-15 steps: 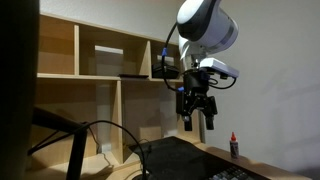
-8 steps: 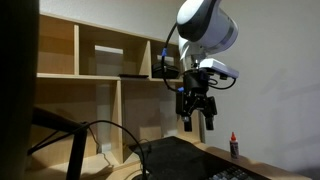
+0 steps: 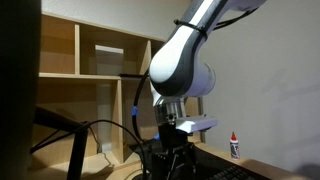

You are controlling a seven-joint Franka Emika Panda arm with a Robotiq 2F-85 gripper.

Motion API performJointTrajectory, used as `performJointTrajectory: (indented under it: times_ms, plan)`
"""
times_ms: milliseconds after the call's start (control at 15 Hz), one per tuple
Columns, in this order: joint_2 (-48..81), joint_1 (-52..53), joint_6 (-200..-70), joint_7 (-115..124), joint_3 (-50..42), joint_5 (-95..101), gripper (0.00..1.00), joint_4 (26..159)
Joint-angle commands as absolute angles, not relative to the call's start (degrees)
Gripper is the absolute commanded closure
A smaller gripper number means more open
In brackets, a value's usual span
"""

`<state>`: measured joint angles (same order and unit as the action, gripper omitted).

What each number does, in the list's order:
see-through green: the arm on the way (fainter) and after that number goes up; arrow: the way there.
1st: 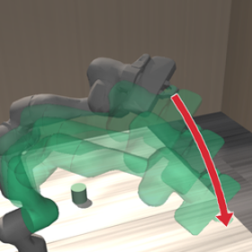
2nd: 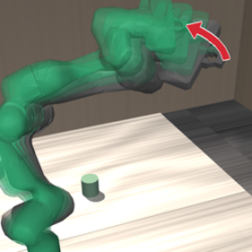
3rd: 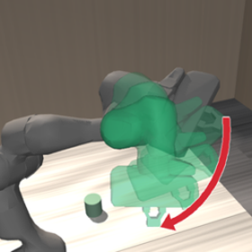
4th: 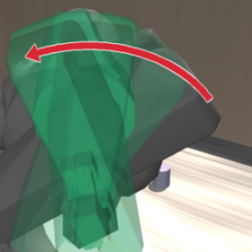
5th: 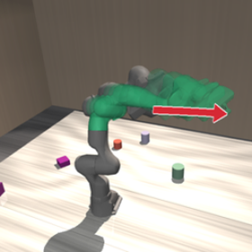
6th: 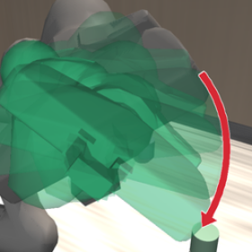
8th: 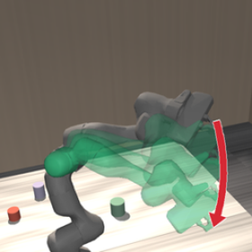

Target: Move the mouse to the right side of the keyboard

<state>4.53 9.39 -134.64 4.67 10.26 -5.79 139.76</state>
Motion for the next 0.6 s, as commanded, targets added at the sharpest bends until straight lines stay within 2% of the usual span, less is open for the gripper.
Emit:
performJointTrajectory:
  times_ms: [0,333,533]
  plan:
    - [5.0,9.7,-134.5,4.7,10.1,-5.8,0.0,139.6]
    - [4.3,9.6,-135.0,4.4,9.8,-5.7,0.0,139.4]
    - [6.5,10.9,-145.3,4.5,10.7,-4.0,0.0,142.1]
